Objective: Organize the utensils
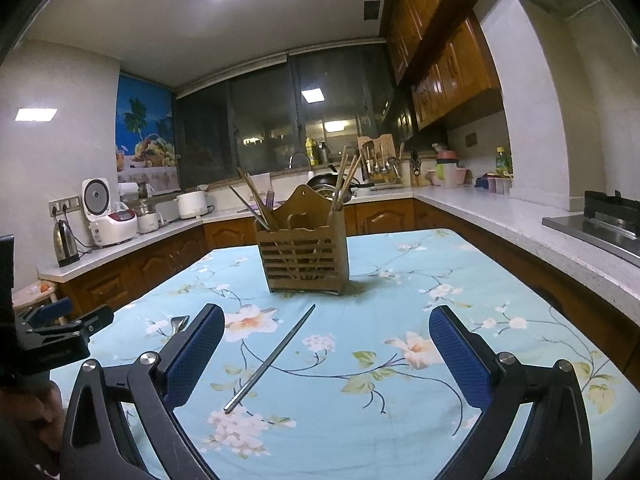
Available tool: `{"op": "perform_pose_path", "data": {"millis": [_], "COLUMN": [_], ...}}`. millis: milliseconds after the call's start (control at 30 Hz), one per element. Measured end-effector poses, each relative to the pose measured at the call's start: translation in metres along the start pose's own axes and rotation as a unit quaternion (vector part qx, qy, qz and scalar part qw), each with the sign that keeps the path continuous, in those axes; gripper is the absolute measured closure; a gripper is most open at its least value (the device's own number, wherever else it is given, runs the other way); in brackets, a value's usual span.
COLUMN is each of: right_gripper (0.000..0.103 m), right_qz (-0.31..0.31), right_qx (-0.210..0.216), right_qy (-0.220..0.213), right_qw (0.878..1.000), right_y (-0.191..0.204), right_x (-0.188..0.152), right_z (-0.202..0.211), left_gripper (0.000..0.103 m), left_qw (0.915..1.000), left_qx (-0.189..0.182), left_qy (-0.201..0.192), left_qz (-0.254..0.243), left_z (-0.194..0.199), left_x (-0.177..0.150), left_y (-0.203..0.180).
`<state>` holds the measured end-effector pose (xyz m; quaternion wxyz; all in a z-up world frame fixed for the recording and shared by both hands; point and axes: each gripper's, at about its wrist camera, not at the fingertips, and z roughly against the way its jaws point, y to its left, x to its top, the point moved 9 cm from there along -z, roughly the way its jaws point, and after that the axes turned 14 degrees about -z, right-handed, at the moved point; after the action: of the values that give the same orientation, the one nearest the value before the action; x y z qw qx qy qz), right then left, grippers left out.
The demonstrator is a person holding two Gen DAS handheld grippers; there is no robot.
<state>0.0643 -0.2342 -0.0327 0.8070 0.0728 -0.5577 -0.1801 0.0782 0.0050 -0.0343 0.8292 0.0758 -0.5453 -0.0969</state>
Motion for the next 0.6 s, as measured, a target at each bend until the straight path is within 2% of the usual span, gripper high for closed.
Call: {"op": "perform_pose_path", "data": {"millis": [600], "right_gripper": [0.0], "right_qz": [-0.002], "right_qx": [0.005], "right_qy": [0.0], "right_qw": [1.0], "right_y": [0.0023], "right_x": [0.0033], "right_z": [0.0004], "left_gripper": [0.001], "left_qw": [1.0], "left_qx": [-0.003], "left_qy": [-0.006], "left_qz": [-0.001], "left_z": [0.0068], "left_x": [0.0017], "left_y": [-0.0063]}}
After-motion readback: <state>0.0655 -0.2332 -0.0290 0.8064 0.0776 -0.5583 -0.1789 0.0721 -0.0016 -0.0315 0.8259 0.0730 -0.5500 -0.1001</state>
